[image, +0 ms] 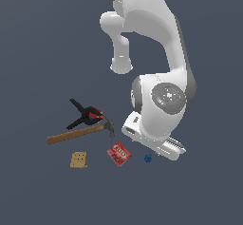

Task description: Pick up a designated object from a clutter of objects.

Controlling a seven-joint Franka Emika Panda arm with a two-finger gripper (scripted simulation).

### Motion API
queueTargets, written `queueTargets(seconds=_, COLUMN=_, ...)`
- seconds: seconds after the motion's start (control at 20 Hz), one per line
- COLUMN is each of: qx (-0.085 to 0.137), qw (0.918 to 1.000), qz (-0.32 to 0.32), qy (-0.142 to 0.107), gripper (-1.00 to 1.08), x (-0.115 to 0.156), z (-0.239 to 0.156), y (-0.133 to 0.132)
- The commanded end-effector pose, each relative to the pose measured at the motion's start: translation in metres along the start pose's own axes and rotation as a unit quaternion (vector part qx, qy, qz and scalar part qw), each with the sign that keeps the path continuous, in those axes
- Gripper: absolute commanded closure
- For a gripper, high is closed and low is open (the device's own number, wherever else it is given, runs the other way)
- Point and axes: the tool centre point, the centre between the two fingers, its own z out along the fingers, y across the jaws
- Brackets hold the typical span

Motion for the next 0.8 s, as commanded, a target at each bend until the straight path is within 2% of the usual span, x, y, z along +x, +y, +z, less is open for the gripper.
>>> queueTargets(seconds=0.0, qx=0.001, qw=0.9999, qz=0.016, qy=0.001, gripper=-0.92, x=0.000, z=0.014, y=-0.010)
queueTargets(seconds=0.35, qx=0.001, qw=0.9992, qz=0.041, qy=0.001, gripper=-0.92, x=-0.002, z=0.039, y=-0.026)
queueTargets(seconds=0.75, qx=0.001, qw=0.9991, qz=0.043, qy=0.000, gripper=-0.92, x=-0.003, z=0.046, y=-0.028)
